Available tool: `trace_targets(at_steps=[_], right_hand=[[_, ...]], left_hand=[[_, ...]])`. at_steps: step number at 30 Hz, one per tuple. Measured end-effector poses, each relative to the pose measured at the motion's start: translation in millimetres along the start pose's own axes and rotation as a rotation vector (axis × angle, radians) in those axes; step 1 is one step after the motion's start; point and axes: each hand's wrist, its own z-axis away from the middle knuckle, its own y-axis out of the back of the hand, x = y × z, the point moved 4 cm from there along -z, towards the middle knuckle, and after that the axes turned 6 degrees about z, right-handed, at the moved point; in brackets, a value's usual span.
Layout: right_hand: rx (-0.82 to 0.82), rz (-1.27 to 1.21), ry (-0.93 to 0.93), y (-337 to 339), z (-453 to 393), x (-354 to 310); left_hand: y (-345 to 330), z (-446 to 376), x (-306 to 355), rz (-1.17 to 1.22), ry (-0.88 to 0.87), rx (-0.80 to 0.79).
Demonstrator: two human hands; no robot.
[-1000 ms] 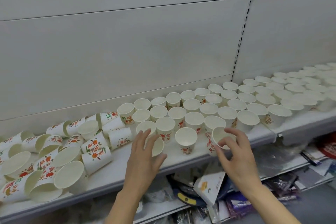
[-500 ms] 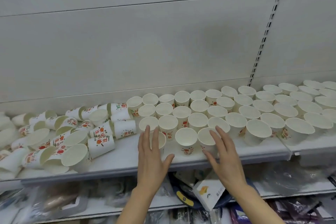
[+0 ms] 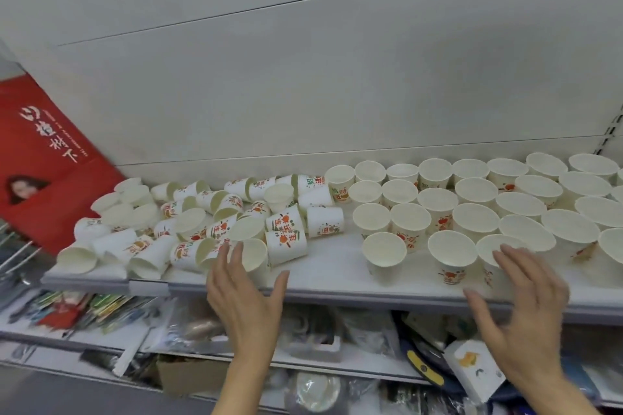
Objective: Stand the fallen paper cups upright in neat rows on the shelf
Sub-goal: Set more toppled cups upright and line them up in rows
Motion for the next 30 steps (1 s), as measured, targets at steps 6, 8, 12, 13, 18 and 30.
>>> trace_targets(at_steps=[6,8,12,13,18,30], right_hand=[[-0.176,-0.298,0.108,-69,24,-127],[-0.326,-0.320,0.090,-103,37,-165],[-0.483,-0.308,0.027,-149,44,-209],[-0.504,-0.329,0.020,-152,42,-214],[-0.521,-0.431,0.007,-147,35,-221],[-0.331,-0.408,-0.064,-133,4,-187]], left_hand=[[-14,-30,-30,0.082,0.064,-0.132],[-19,-34,-37,0.115,0.067,-0.162],[-20,-36,-44,0.178,-0.016,-0.221],[-18,-34,-45,0.197,-0.049,-0.241],[-23,-19,-51,0.356,-0.152,-0.393],[-43,-30,-38,0.497,-0.300,-0.526]])
